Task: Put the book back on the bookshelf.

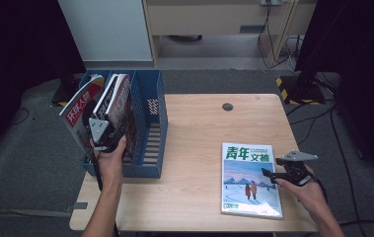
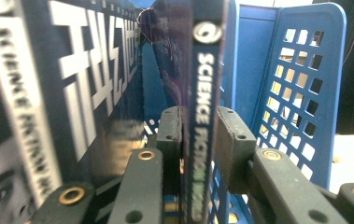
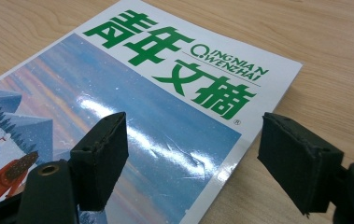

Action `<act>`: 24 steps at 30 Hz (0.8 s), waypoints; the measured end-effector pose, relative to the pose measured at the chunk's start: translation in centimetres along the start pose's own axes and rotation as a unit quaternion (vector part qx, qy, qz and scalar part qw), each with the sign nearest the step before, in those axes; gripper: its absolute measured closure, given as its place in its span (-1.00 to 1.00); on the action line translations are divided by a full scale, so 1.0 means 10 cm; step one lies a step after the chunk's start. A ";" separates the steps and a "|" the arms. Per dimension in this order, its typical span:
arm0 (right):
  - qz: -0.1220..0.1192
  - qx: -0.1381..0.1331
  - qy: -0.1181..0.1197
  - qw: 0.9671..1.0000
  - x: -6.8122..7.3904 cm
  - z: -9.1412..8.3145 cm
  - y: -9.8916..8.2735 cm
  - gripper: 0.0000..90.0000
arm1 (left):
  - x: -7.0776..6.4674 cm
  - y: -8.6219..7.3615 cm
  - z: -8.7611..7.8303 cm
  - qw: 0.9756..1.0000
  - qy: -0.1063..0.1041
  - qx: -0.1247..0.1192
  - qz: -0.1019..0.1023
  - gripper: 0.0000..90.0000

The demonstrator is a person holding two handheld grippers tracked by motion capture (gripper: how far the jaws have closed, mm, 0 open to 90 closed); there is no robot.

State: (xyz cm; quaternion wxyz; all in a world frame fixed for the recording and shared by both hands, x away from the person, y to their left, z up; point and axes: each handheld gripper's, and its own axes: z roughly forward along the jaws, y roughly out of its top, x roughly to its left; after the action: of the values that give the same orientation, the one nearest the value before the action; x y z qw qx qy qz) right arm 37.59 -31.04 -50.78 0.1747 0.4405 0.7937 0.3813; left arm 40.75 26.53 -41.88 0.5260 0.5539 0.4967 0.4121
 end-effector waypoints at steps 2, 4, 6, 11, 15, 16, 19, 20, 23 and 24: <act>0.001 0.001 0.000 1.000 0.00 0.00 0.00 -0.47 | 0.01 -0.01 -0.03 1.000 0.001 0.000 -0.001 0.60; 0.000 0.001 0.000 1.000 0.00 0.00 0.00 -0.48 | 0.02 -0.03 -0.06 1.000 0.002 0.002 -0.008 0.58; 0.000 0.001 0.000 1.000 0.01 0.00 0.00 -0.49 | 0.03 -0.04 -0.09 1.000 0.002 0.003 -0.011 0.56; 0.001 0.005 0.001 1.000 0.02 0.00 0.00 -0.52 | 0.03 -0.08 -0.16 1.000 0.001 0.009 -0.022 0.51; 0.000 0.005 0.002 1.000 0.03 0.01 0.01 -0.54 | 0.03 -0.10 -0.22 1.000 0.004 0.013 -0.020 0.47; -0.002 0.005 0.002 1.000 0.03 0.01 0.01 -0.54 | 0.04 -0.11 -0.23 1.000 0.006 0.017 -0.020 0.47; -0.005 0.008 0.004 1.000 0.04 0.01 0.01 -0.56 | 0.05 -0.12 -0.28 1.000 0.009 0.019 -0.021 0.43; -0.005 0.008 0.005 1.000 0.04 0.02 0.01 -0.57 | 0.06 -0.13 -0.30 1.000 0.011 0.020 -0.020 0.42; -0.005 0.008 0.004 1.000 0.04 0.02 0.02 -0.61 | 0.07 -0.14 -0.34 0.999 0.011 0.027 -0.018 0.39; -0.005 0.008 0.003 1.000 0.04 0.02 0.02 -0.62 | 0.08 -0.15 -0.36 0.999 0.011 0.028 -0.016 0.38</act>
State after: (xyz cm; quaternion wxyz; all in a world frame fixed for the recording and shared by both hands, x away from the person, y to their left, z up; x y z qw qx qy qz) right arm 37.58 -30.51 -50.74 0.1707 0.4364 0.7995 0.3757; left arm 37.19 27.83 -43.04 0.5117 0.5558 0.5223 0.3955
